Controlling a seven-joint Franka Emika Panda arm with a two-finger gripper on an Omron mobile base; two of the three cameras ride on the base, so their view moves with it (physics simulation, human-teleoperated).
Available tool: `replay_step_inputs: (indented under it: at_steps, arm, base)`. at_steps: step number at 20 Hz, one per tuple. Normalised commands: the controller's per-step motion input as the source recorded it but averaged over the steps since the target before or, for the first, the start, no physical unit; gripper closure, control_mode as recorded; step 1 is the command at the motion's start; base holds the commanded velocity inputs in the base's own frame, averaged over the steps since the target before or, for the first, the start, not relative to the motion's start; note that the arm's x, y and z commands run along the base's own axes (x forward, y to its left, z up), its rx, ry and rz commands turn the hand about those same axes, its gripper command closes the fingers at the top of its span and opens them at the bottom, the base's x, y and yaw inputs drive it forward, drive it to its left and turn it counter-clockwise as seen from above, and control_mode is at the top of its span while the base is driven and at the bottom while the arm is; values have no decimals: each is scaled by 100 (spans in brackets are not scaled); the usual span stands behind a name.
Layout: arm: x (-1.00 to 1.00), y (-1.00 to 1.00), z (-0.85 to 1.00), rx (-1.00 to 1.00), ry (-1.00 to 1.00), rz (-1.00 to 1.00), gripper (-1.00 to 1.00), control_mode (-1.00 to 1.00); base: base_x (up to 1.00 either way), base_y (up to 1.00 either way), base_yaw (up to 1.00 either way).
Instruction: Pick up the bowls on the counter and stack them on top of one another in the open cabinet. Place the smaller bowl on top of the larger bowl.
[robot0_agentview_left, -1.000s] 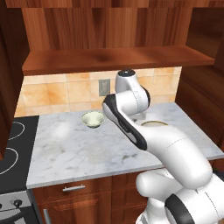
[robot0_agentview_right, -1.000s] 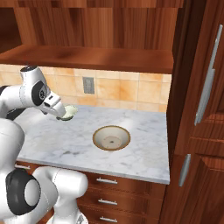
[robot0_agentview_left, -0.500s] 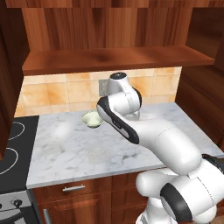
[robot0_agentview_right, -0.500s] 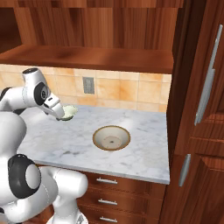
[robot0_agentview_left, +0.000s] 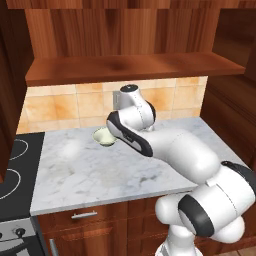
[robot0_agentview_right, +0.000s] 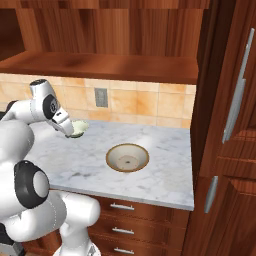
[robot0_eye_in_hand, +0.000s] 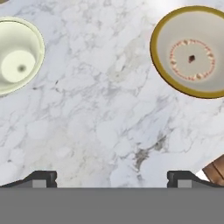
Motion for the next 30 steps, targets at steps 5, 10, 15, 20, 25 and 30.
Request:
replay_step_inputs:
  at_steps: [5,10,15,20,25,30]
  arm:
    - [18,6,-14,1,0,-5,-100,-100]
    - [19,4,-14,1,0,-3,-100,-100]
    - [16,0,-21,1,0,-1,-100,-100]
    - [14,0,-18,2,0,0,-100,-100]
    - [20,0,-6,3,0,0,-100,-100]
    - [22,0,-7,3,0,0,-100,-100]
  base:
    - [0,0,0]
    - [0,0,0]
    - [0,0,0]
    - [0,0,0]
    - [0,0,0]
    - [0,0,0]
